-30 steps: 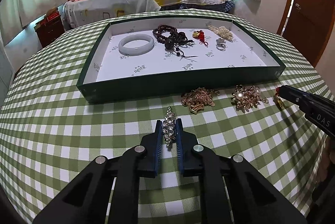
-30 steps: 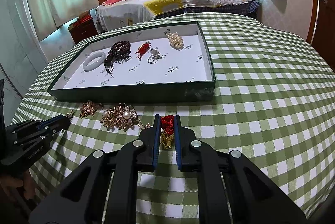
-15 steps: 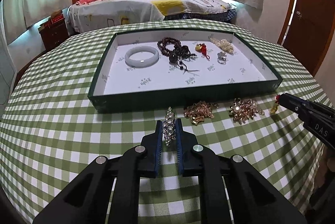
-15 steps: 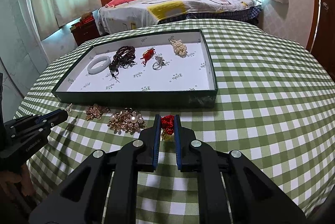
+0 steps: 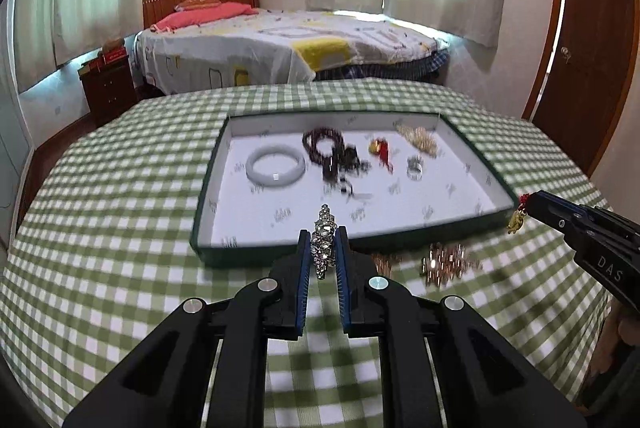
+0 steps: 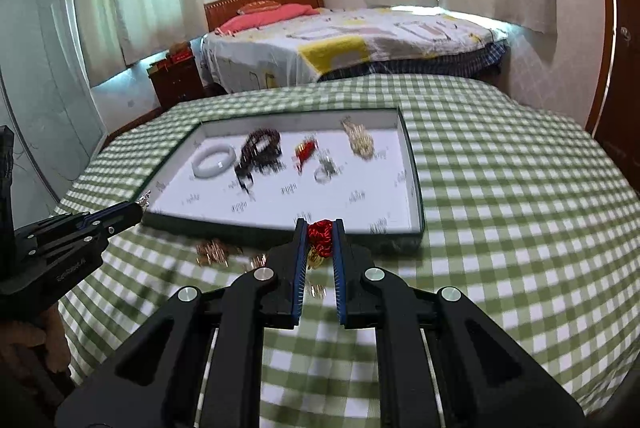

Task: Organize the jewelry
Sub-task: 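Lower the tassel charm into the tray with the right tool while the left tool releases the brooch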

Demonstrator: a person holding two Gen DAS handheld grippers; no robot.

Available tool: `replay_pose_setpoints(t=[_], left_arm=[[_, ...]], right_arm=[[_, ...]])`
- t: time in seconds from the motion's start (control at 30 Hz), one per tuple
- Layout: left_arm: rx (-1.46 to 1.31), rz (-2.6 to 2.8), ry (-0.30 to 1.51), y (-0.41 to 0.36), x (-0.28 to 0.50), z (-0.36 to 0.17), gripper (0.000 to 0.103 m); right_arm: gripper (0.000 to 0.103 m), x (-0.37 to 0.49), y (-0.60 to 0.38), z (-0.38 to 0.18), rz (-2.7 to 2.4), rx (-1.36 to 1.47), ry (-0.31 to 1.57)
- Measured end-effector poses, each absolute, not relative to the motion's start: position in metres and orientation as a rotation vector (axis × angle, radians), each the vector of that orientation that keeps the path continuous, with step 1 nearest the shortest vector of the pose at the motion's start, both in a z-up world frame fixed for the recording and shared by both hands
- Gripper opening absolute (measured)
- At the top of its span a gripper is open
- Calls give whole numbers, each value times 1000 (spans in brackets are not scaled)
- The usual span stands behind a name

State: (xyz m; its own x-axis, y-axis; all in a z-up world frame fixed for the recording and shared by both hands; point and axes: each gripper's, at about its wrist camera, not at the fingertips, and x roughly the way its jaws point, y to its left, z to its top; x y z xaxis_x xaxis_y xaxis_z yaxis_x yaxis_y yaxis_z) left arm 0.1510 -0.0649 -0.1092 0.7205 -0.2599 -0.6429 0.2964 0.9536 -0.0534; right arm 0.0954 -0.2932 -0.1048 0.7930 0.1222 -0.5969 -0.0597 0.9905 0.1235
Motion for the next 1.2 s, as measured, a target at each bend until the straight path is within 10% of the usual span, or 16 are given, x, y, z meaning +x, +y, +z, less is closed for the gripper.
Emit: replay_pose_setpoints(t=[0.37,1.2], left_arm=[[29,-299,601,-74,204,-76,13],[43,-248,835,-77,258,-166,13]], right_arm=[[13,149,-293,-65,116,76,553],[14,216,-302,-161,86,91,815]])
